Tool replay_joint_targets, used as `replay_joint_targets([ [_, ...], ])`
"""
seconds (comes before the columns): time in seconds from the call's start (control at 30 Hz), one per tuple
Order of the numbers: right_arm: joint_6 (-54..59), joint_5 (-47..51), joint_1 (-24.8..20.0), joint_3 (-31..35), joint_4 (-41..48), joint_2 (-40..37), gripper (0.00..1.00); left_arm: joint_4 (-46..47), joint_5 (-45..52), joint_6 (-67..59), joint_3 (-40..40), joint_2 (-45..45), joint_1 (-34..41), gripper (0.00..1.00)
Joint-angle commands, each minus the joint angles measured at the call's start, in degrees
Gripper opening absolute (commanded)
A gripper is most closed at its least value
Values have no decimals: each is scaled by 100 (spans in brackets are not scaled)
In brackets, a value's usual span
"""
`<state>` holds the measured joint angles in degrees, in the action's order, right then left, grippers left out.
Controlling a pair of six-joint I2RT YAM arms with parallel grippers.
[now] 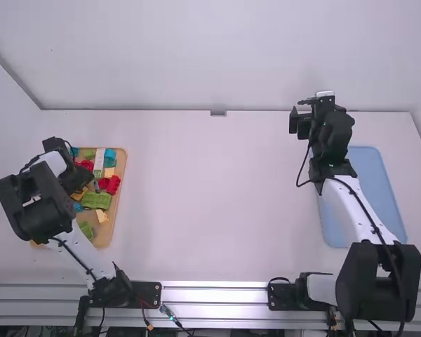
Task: Assemble lego blocks to make yellow taxi
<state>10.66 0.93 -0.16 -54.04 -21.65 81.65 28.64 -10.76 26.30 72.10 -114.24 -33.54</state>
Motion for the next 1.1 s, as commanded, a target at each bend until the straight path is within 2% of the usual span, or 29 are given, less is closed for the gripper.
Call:
replay_joint_targets([
  [0.0, -35, -4, -9, -214, 2, 55, 99, -79, -59, -33, -170, -48, -31, 83],
  [0.07, -37, -4, -11, -214, 0, 55, 99, -122, -31, 4, -219, -48, -22, 83],
  [0.13, -35, -7, -17, -214, -2, 55, 99, -122, 107, 2, -236, -48, -24, 78],
  [0.2, -35, -4, -15, -214, -2, 55, 99, -109, 96, 2, -219, -48, -24, 65],
  [0.3, -35, -2, -17, -214, -2, 55, 99, -68, 72, -24, -114, -46, -22, 59],
  [0.4, -33, -4, -15, -214, -2, 55, 99, 289, 68, -125, 310, -22, -20, 39],
  [0.43, -33, -4, -15, -214, -2, 55, 99, 315, 70, -122, 337, -17, -22, 38],
  [0.53, -33, 39, -13, -214, 0, 55, 99, 787, 94, -118, 772, 175, 0, 24],
  [0.57, -33, 35, -17, -214, 2, 55, 99, 898, 92, -125, 855, 264, 52, 23],
  [0.6, -37, 35, -17, -214, 2, 55, 99, 1003, 87, -127, 931, 391, 131, 18],
  [0.73, -37, 35, -20, -214, 2, 55, 99, 1099, 173, -455, 953, 944, 557, 17],
  [0.77, -35, 33, -20, -214, 2, 55, 99, 1056, 315, -844, 898, 1215, 857, 14],
  [0.9, -35, 28, -9, -214, 4, 55, 99, 992, 798, -2114, 831, 1740, 1891, 14],
  [0.97, -39, 15, -15, -214, 20, 55, 99, 1047, 1051, -2889, 831, 1902, 2651, 16],
  [1.07, -33, 13, -15, -214, 63, 55, 99, 1196, 1165, -3663, 833, 1921, 3407, 23],
])
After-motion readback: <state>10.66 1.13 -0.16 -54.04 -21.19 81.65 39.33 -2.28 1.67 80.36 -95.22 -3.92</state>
